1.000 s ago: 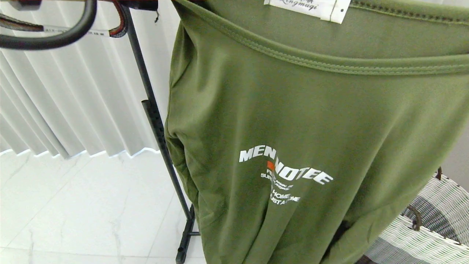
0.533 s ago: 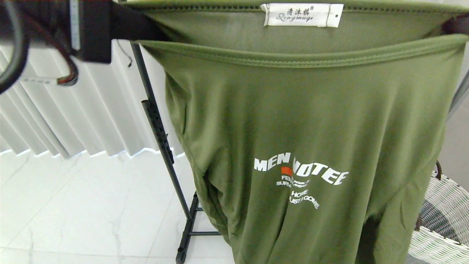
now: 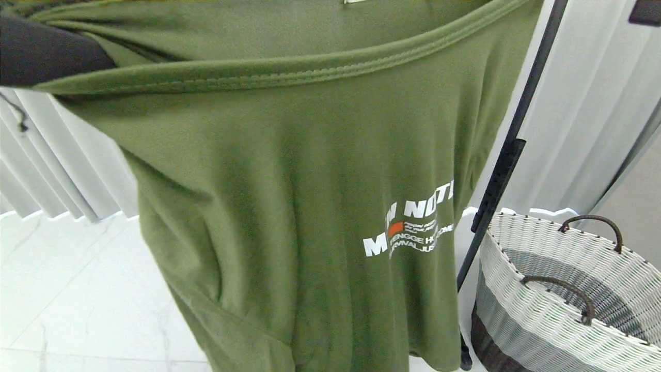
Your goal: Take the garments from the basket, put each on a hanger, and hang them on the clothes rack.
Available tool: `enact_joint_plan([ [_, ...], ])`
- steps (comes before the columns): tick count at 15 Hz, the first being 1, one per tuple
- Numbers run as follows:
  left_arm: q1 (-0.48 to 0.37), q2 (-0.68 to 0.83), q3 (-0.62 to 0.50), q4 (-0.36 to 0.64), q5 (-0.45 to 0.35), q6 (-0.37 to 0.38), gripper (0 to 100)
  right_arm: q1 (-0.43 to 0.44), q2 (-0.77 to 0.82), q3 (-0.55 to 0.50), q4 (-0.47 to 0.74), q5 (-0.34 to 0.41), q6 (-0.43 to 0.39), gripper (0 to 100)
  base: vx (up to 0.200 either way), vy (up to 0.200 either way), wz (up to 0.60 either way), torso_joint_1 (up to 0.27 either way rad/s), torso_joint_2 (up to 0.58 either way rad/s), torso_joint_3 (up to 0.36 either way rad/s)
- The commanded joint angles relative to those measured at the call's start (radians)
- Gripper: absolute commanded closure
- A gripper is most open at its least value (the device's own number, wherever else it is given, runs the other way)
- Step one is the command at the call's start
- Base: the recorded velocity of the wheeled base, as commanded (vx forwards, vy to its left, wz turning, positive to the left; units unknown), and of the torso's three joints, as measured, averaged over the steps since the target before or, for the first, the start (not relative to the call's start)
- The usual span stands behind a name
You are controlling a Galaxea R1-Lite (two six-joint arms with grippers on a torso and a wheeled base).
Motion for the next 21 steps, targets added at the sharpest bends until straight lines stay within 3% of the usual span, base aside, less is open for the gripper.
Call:
enact_joint_plan([
  [1,-0.083,-0.032,0.003,0.0,-0.003,-0.006,100,0.01,0.057,-0.034,-0.002,0.001,0.0,100,0.0,0.0,0.0,0.0,0.0,0.0],
  [5,-0.068,-0.024,0.0,0.0,0.009,0.004,100,0.004,0.053,-0.036,0.033,-0.015,0.0,100,0.0,0.0,0.0,0.0,0.0,0.0],
  [7,0.091,0.024,-0.008,-0.008,0.052,0.11,100,-0.002,0.044,-0.062,0.098,-0.055,0.0,100,0.0,0.0,0.0,0.0,0.0,0.0],
  [8,0.196,0.04,-0.003,-0.057,0.055,0.211,100,-0.002,0.039,-0.071,0.122,-0.067,0.001,100,0.0,0.0,0.0,0.0,0.0,0.0],
  [9,0.234,0.053,0.009,-0.127,0.055,0.265,100,-0.002,0.033,-0.063,0.137,-0.07,0.001,100,0.0,0.0,0.0,0.0,0.0,0.0],
  [11,0.248,0.068,0.03,-0.179,0.057,0.279,100,0.0,0.022,-0.043,0.16,-0.071,0.001,100,0.0,0.0,0.0,0.0,0.0,0.0],
  [21,0.249,0.065,0.034,-0.183,0.057,0.277,100,0.003,0.022,-0.042,0.165,-0.071,0.003,100,0.0,0.0,0.0,0.0,0.0,0.0],
])
